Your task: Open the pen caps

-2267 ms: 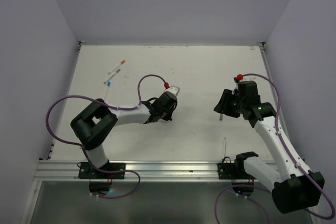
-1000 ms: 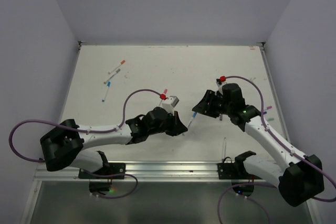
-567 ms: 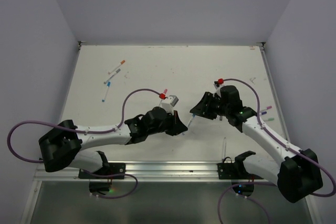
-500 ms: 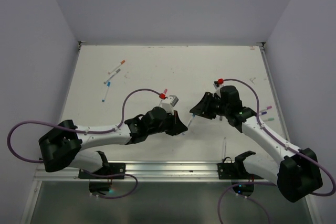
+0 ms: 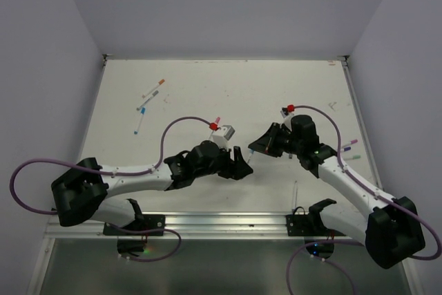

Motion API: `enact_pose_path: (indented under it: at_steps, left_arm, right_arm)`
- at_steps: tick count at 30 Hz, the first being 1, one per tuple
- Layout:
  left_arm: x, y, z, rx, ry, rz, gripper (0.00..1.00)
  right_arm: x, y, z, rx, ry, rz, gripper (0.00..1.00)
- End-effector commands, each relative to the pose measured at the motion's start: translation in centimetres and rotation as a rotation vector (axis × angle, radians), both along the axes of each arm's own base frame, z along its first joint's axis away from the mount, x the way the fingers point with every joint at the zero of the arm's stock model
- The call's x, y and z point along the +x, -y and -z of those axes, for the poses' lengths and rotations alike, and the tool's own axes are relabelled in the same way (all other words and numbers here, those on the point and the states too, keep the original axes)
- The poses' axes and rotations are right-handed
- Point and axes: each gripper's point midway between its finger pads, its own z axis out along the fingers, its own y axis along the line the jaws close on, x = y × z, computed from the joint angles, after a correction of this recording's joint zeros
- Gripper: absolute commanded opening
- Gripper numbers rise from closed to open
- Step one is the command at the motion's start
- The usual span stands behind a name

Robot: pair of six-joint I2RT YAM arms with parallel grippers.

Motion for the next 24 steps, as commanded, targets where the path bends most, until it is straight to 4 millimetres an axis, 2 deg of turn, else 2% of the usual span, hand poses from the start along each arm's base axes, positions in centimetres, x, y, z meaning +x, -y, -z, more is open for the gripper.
enact_pose_path:
  at_steps: [1,3,4,5,7,8,10,11,12,13,15,16,17,18,20,21,22,24]
  left_arm:
    - [0.5,1.1,-1.5,-0.049,0.034,0.006,0.69]
    - [0.4,1.5,-1.2,-0.047,0.026,0.023,0.62]
    - [0.3,1.9,-1.3,-0.061,0.028,0.034,0.54]
    - [0.1,2.0,-1.3,-0.068,0.027,0.044,0.36]
    - [-0.3,2.6,-1.6,-0.100,0.022,0.082,0.15]
    - [-1.4,3.0,-1.4,-0.122,0.005,0.146,0.00]
    - [-2.3,3.9,-3.5,-0.238,0.024,0.206,0.00]
    - [-3.5,3.7,-3.3,-0.269,0.003,0.261,0.00]
    - [-3.9,4.0,-5.3,-0.359,0.025,0.284,0.00]
    - [-4.6,3.5,-5.1,-0.380,0.017,0.303,0.00]
    - [-6.0,3.2,-7.6,-0.493,0.035,0.365,0.00]
    - [-6.6,2.7,-7.4,-0.510,0.029,0.382,0.00]
    - [-7.6,2.3,-8.0,-0.547,0.010,0.418,0.00]
    - [-8.1,1.9,-9.7,-0.628,0.048,0.446,0.00]
    - [-9.5,0.6,-9.9,-0.688,-0.003,0.480,0.00]
    - [-9.9,0.0,-11.3,-0.758,0.027,0.494,0.00]
    - [-10.2,-0.7,-10.9,-0.770,0.011,0.495,0.00]
    - [-10.6,-1.4,-11.3,-0.819,-0.006,0.500,0.00]
  right_arm:
    - [0.0,-0.8,-2.3,0.078,0.057,-0.019,0.00]
    - [-0.1,-0.9,-2.6,0.088,0.060,-0.023,0.00]
    - [-0.2,-0.8,-2.7,0.090,0.062,-0.023,0.00]
    - [-0.2,-0.9,-2.7,0.093,0.060,-0.023,0.00]
    - [-0.3,-1.1,-3.0,0.116,0.068,-0.030,0.00]
    - [-0.1,-1.3,-3.5,0.134,0.092,-0.035,0.00]
    - [0.0,-1.6,-4.0,0.166,0.111,-0.045,0.00]
    - [0.3,-1.8,-4.7,0.187,0.145,-0.051,0.00]
    - [0.5,-2.0,-5.0,0.195,0.152,-0.051,0.00]
    - [0.7,-2.1,-5.4,0.202,0.169,-0.059,0.00]
    - [1.6,-2.4,-7.3,0.234,0.251,-0.058,0.00]
    - [1.8,-2.4,-8.0,0.244,0.275,-0.064,0.00]
    - [2.1,-2.4,-8.6,0.256,0.293,-0.064,0.00]
    - [2.6,-2.6,-9.2,0.260,0.305,-0.066,0.00]
    - [3.3,-2.6,-10.3,0.287,0.331,-0.063,0.00]
    - [3.7,-2.5,-10.8,0.297,0.341,-0.059,0.00]
    - [4.1,-2.5,-11.0,0.309,0.354,-0.061,0.00]
    - [4.7,-2.4,-11.5,0.308,0.362,-0.044,0.00]
